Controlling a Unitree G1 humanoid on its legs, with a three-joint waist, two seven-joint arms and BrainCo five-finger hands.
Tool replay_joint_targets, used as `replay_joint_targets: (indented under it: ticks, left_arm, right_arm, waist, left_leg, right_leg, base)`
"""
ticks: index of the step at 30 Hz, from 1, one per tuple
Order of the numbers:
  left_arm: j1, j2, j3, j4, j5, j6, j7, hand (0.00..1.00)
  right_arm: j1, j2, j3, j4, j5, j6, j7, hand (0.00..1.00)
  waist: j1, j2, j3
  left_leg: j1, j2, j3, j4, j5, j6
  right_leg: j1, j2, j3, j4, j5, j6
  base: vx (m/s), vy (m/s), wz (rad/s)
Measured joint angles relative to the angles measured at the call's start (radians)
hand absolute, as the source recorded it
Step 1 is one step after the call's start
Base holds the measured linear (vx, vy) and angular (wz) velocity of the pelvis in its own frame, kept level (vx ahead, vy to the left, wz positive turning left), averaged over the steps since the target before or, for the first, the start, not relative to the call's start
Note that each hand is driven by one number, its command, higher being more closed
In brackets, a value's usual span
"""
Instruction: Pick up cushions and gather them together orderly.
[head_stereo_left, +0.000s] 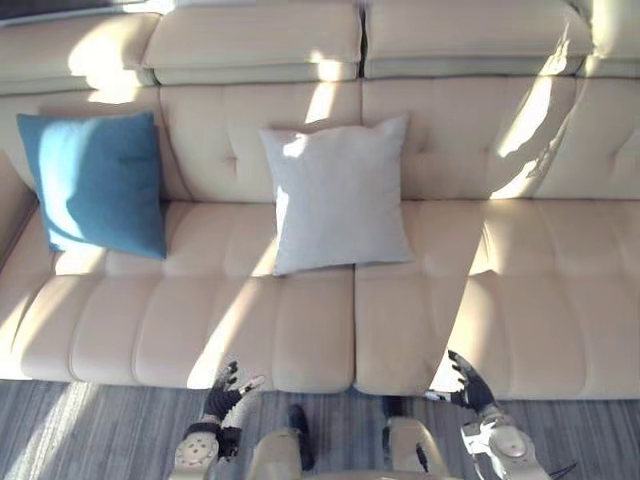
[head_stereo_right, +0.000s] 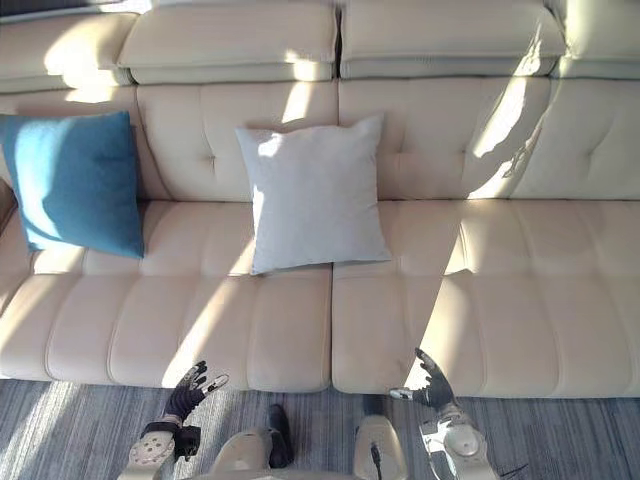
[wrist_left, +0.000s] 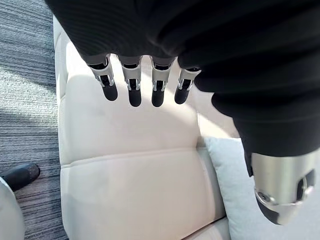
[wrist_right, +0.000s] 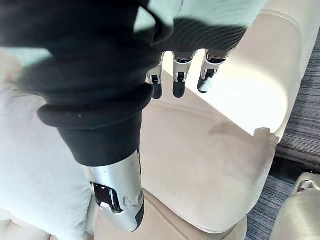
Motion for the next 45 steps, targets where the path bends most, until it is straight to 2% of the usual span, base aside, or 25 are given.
replay_joint_targets:
  ticks: [4, 6, 7, 9, 11, 12, 13, 15, 16, 17, 19, 22, 25, 27, 28, 33, 34, 35, 36, 37, 38, 39, 42, 44, 45]
  left_arm:
    - [-0.030, -0.003, 0.001, -0.005, -0.007, 0.001, 0.003, 0.00]
    - [-0.041, -0.007, 0.022, -0.026, -0.010, 0.000, 0.006, 0.00]
    - [-0.032, -0.008, 0.021, -0.036, -0.012, 0.002, 0.006, 0.00]
    - [0.001, -0.005, 0.026, -0.065, -0.019, 0.004, 0.008, 0.00]
    - [0.002, -0.015, 0.039, -0.085, -0.030, 0.012, 0.011, 0.00]
    - [-0.003, -0.027, 0.039, -0.085, -0.033, 0.016, 0.012, 0.00]
    - [-0.002, -0.044, 0.038, -0.096, -0.035, 0.016, 0.012, 0.00]
    - [-0.003, -0.048, 0.038, -0.104, -0.036, 0.017, 0.017, 0.00]
    - [-0.008, -0.063, 0.036, -0.106, -0.038, 0.018, 0.020, 0.00]
    - [-0.006, -0.067, 0.033, -0.106, -0.038, 0.018, 0.021, 0.00]
    - [-0.004, -0.068, 0.033, -0.105, -0.037, 0.017, 0.022, 0.00]
    - [0.011, -0.068, 0.032, -0.106, -0.036, 0.016, 0.022, 0.00]
    - [0.027, -0.066, 0.029, -0.104, -0.036, 0.017, 0.020, 0.00]
    - [0.019, -0.064, 0.028, -0.103, -0.034, 0.018, 0.020, 0.00]
    - [-0.005, -0.052, 0.010, -0.102, -0.023, 0.018, 0.013, 0.00]
    - [-0.054, -0.047, -0.023, -0.107, -0.004, 0.019, 0.003, 0.00]
    - [-0.043, -0.048, -0.012, -0.107, -0.003, 0.022, 0.006, 0.00]
    - [-0.033, -0.045, -0.012, -0.113, -0.003, 0.026, 0.006, 0.00]
    - [-0.024, -0.029, -0.016, -0.137, -0.002, 0.029, 0.005, 0.00]
    - [-0.028, -0.025, -0.025, -0.151, -0.001, 0.031, 0.005, 0.00]
    - [-0.040, -0.024, -0.051, -0.186, -0.001, 0.030, 0.002, 0.00]
    - [-0.057, -0.023, -0.074, -0.206, -0.001, 0.028, 0.001, 0.00]
    - [-0.134, -0.039, -0.112, -0.202, -0.001, 0.029, -0.003, 0.00]
    - [-0.158, -0.046, -0.135, -0.194, 0.000, 0.028, -0.001, 0.00]
    - [-0.163, -0.060, -0.155, -0.193, 0.000, 0.024, 0.001, 0.00]
  right_arm:
    - [-0.053, 0.017, 0.020, -0.004, 0.001, 0.013, -0.004, 0.00]
    - [-0.069, 0.035, 0.035, 0.004, 0.001, 0.024, -0.007, 0.00]
    - [-0.050, 0.046, 0.045, 0.005, 0.001, 0.025, -0.007, 0.00]
    - [-0.035, 0.065, 0.062, 0.017, -0.001, 0.025, -0.005, 0.00]
    - [-0.043, 0.060, 0.064, 0.023, -0.002, 0.026, -0.007, 0.00]
    - [-0.054, 0.052, 0.059, 0.025, -0.002, 0.027, -0.009, 0.00]
    - [-0.074, 0.042, 0.051, 0.022, -0.001, 0.026, -0.021, 0.00]
    - [-0.092, 0.033, 0.047, 0.025, 0.002, 0.025, -0.036, 0.00]
    - [-0.104, 0.016, 0.041, 0.041, 0.002, 0.026, -0.043, 0.00]
    - [-0.100, 0.015, 0.028, 0.049, 0.005, 0.031, -0.046, 0.00]
    - [-0.081, 0.023, -0.008, 0.052, 0.007, 0.034, -0.047, 0.00]
    - [-0.086, 0.024, -0.039, 0.053, 0.009, 0.034, -0.047, 0.00]
    - [-0.088, 0.032, -0.042, 0.056, 0.008, 0.035, -0.045, 0.00]
    - [-0.072, 0.037, -0.045, 0.059, 0.005, 0.035, -0.043, 0.00]
    - [-0.058, 0.047, -0.112, 0.050, 0.012, 0.036, -0.049, 0.00]
    - [-0.053, 0.057, -0.107, 0.029, 0.016, 0.055, -0.050, 0.00]
    - [-0.069, 0.073, -0.081, -0.012, 0.019, 0.052, -0.051, 0.00]
    - [-0.085, 0.083, -0.047, -0.043, 0.031, 0.045, -0.049, 0.00]
    - [-0.116, 0.103, -0.003, -0.067, 0.039, 0.029, -0.047, 0.00]
    - [-0.128, 0.108, 0.007, -0.061, 0.037, 0.027, -0.046, 0.00]
    - [-0.151, 0.112, 0.010, -0.033, 0.035, 0.029, -0.044, 0.00]
    - [-0.157, 0.110, 0.003, -0.025, 0.035, 0.035, -0.047, 0.00]
    - [-0.142, 0.098, -0.002, -0.028, 0.035, 0.038, -0.046, 0.00]
    - [-0.116, 0.091, 0.002, -0.045, 0.035, 0.036, -0.047, 0.00]
    - [-0.104, 0.085, 0.004, -0.046, 0.036, 0.039, -0.056, 0.00]
  waist:
    - [0.004, -0.007, 0.001]
    - [0.003, -0.016, 0.010]
    - [0.002, -0.023, 0.008]
    - [0.012, -0.050, -0.009]
    - [0.026, -0.072, -0.019]
    - [0.033, -0.055, -0.017]
    - [0.045, -0.024, -0.020]
    - [0.056, -0.020, -0.009]
    - [0.051, 0.017, 0.010]
    - [0.049, 0.017, 0.016]
    - [0.049, 0.012, 0.020]
    - [0.032, 0.006, 0.022]
    - [0.030, 0.019, 0.018]
    - [0.028, 0.007, 0.018]
    - [-0.004, 0.004, 0.012]
    - [-0.044, 0.007, 0.011]
    - [-0.038, 0.006, 0.010]
    - [-0.039, 0.006, 0.009]
    - [-0.029, -0.009, 0.007]
    - [-0.031, -0.020, 0.004]
    - [-0.030, -0.017, 0.004]
    - [-0.031, -0.012, 0.005]
    - [-0.066, 0.021, 0.006]
    - [-0.065, 0.035, 0.002]
    - [-0.066, 0.046, 0.002]
  left_leg:
    - [-0.082, 0.047, 0.051, 0.114, -0.031, 0.021]
    - [-0.097, 0.075, 0.064, 0.129, -0.023, 0.040]
    - [-0.090, 0.075, 0.055, 0.140, -0.018, 0.041]
    - [-0.092, 0.074, 0.043, 0.145, 0.007, 0.027]
    - [-0.145, 0.085, 0.013, 0.156, 0.053, 0.004]
    - [-0.162, 0.100, 0.005, 0.141, 0.077, -0.006]
    - [-0.183, 0.121, -0.010, 0.063, 0.142, -0.021]
    - [-0.192, 0.124, -0.007, -0.027, 0.232, -0.030]
    - [-0.191, 0.144, -0.022, -0.078, 0.269, -0.041]
    - [-0.187, 0.146, -0.032, -0.092, 0.246, -0.068]
    - [-0.184, 0.123, -0.047, 0.007, 0.240, -0.060]
    - [-0.173, 0.052, -0.095, 0.184, 0.071, -0.038]
    - [-0.064, 0.003, -0.120, 0.080, -0.061, -0.025]
    - [-0.041, -0.012, -0.092, 0.025, -0.042, -0.029]
    - [-0.017, -0.021, 0.007, 0.020, -0.059, -0.003]
    - [-0.003, 0.006, 0.096, 0.092, -0.087, 0.022]
    - [0.008, 0.046, 0.174, 0.139, -0.112, 0.019]
    - [0.045, 0.076, 0.276, 0.133, -0.140, 0.019]
    - [0.097, 0.101, 0.453, 0.104, -0.146, 0.026]
    - [0.122, 0.098, 0.525, 0.098, -0.146, 0.026]
    - [0.163, 0.097, 0.638, 0.100, -0.155, 0.027]
    - [0.196, 0.098, 0.706, 0.118, -0.183, 0.002]
    - [0.253, 0.159, 0.756, 0.228, -0.228, -0.043]
    - [0.251, 0.261, 0.716, 0.431, -0.225, -0.005]
    - [0.207, 0.319, 0.602, 0.583, -0.184, 0.073]
  right_leg:
    - [-0.091, 0.033, 0.067, 0.021, 0.080, 0.043]
    - [-0.182, 0.026, 0.016, 0.399, -0.093, -0.017]
    - [-0.176, 0.010, -0.007, 0.605, -0.171, -0.010]
    - [-0.112, -0.021, -0.020, 0.779, -0.209, 0.026]
    - [-0.050, -0.013, -0.037, 0.687, -0.295, 0.058]
    - [-0.048, 0.005, -0.052, 0.640, -0.305, 0.044]
    - [-0.028, 0.038, -0.083, 0.514, -0.330, 0.003]
    - [-0.021, 0.055, -0.105, 0.408, -0.382, -0.069]
    - [-0.022, 0.083, -0.135, 0.386, -0.365, -0.105]
    - [-0.022, 0.083, -0.156, 0.377, -0.352, -0.122]
    - [-0.025, 0.066, -0.164, 0.344, -0.322, -0.146]
    - [-0.039, 0.048, -0.136, 0.259, -0.256, -0.129]
    - [-0.069, 0.052, -0.087, 0.226, -0.205, -0.098]
    - [-0.052, 0.044, -0.069, 0.165, -0.160, -0.075]
    - [-0.042, 0.052, 0.031, 0.068, -0.074, -0.032]
    - [-0.060, 0.089, 0.098, 0.048, -0.015, -0.030]
    - [-0.099, 0.129, 0.075, 0.063, 0.043, -0.058]
    - [-0.098, 0.153, 0.016, -0.004, 0.107, -0.128]
    - [-0.102, 0.097, -0.266, 0.049, 0.005, -0.254]
    - [-0.109, 0.050, -0.440, 0.099, -0.069, -0.286]
    - [-0.093, -0.034, -0.684, 0.174, -0.135, -0.296]
    - [-0.075, -0.064, -0.793, 0.196, -0.161, -0.252]
    - [-0.087, 0.036, -0.650, 0.204, -0.169, -0.250]
    - [-0.070, 0.085, -0.597, 0.220, -0.230, -0.243]
    - [-0.044, 0.111, -0.581, 0.220, -0.243, -0.243]
  base:
    - [-0.19, 0.012, -0.63]
    - [-0.21, -0.046, -0.09]
    - [-0.14, -0.073, 0.17]
    - [-0.17, -0.228, 0.19]
    - [-0.24, -0.295, 0.08]
    - [-0.25, -0.174, -0.13]
    - [-0.31, -0.216, -0.20]
    - [-0.34, -0.248, -0.09]
    - [-0.45, -0.224, 0.16]
    - [-0.38, -0.168, 0.22]
    - [-0.32, -0.065, 0.15]
    - [-0.23, 0.017, -0.08]
    - [-0.12, 0.124, -0.43]
    - [-0.11, 0.208, -0.76]
    - [-0.07, 0.313, -1.40]
    - [0.03, 0.112, -0.88]
    - [-0.02, 0.041, -2.38]
    - [-0.02, -0.024, -3.51]
    - [0.00, -0.045, -3.09]
    - [0.03, -0.051, -3.29]
    - [0.04, -0.035, -2.99]
    - [0.05, -0.069, -2.74]
    - [0.13, -0.106, -1.90]
    - [0.21, -0.040, -1.92]
    - [0.25, -0.071, -1.23]
